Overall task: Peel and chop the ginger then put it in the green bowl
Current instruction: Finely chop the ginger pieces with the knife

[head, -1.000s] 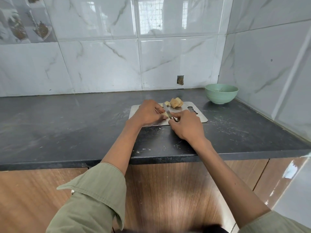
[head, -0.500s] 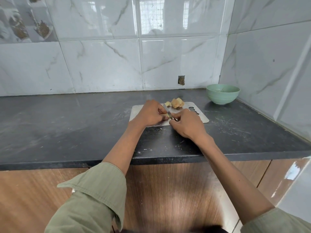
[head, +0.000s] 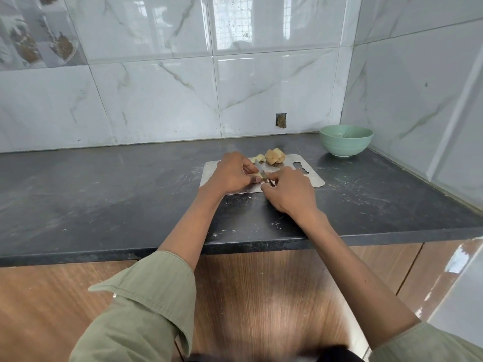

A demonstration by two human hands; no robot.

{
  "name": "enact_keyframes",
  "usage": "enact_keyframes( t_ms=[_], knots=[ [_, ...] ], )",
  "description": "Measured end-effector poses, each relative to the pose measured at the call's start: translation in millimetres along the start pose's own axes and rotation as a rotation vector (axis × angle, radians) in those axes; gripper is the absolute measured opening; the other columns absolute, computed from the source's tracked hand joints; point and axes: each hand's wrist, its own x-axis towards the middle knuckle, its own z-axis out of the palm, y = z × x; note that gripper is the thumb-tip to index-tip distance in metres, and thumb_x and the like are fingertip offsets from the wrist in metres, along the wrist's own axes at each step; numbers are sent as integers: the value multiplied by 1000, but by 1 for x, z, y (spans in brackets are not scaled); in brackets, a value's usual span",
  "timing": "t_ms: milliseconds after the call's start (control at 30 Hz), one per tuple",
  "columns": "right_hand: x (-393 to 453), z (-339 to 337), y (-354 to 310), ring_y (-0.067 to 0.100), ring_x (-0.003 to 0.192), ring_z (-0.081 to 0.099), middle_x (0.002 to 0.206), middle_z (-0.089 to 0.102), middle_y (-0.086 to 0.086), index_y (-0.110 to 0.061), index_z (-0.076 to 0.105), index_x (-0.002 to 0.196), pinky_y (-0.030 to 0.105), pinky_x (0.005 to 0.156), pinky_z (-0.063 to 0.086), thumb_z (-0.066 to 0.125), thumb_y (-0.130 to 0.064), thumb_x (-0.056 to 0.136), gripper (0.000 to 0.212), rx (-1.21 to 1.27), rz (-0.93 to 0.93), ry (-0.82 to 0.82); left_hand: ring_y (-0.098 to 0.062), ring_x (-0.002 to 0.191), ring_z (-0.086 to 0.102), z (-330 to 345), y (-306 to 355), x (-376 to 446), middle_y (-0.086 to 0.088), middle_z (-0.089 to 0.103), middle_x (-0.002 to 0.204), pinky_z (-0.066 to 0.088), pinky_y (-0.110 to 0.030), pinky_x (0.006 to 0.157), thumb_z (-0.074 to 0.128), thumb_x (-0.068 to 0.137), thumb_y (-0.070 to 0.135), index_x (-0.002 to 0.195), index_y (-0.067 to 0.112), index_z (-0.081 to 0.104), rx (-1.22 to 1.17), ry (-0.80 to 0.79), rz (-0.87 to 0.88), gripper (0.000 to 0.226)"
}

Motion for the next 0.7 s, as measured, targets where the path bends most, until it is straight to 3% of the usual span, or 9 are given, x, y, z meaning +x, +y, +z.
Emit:
enact_keyframes(
  t_ms=[233, 333, 533, 600, 700],
  knots=[
    [-2, -4, 1, 34, 93, 63, 90, 72, 8, -33, 78, 115, 37, 77, 50, 59, -41, 92, 30, 34, -38, -14, -3, 77, 69, -2, 2, -2, -2, 80, 95, 58, -21, 82, 93, 75, 22, 101, 12, 82, -18, 0, 8, 30],
    [-3, -4, 0, 35, 100, 63, 99, 73, 12, -31, 76, 119, 41, 84, 54, 59, -41, 93, 32, 49, -38, 4, -6, 79, 71, -2, 2, -2, -2, 80, 94, 59, -24, 83, 92, 76, 21, 100, 12, 82, -19, 2, 12, 28],
    [-1, -1, 3, 35, 101, 61, 99, 72, 12, -36, 75, 122, 40, 82, 52, 57, -45, 92, 36, 56, -35, -15, -5, 79, 72, -3, 2, -2, -1, 80, 92, 60, -22, 82, 92, 75, 18, 98, 14, 83, -34, 7, 22, 25],
    [1, -1, 4, 35, 98, 62, 97, 71, 11, -35, 77, 115, 39, 80, 52, 57, -47, 90, 35, 68, -31, -39, 1, 74, 68, -2, 1, -2, 0, 80, 91, 57, -16, 76, 92, 75, 17, 98, 14, 83, -43, 9, 27, 25],
    [5, -2, 4, 34, 83, 61, 77, 64, 5, -26, 75, 86, 35, 67, 45, 59, -42, 88, 23, 42, -28, -97, 7, 68, 65, -2, 2, -3, 0, 80, 88, 57, -16, 74, 92, 75, 15, 95, 13, 84, -42, 12, 40, 22]
  ],
)
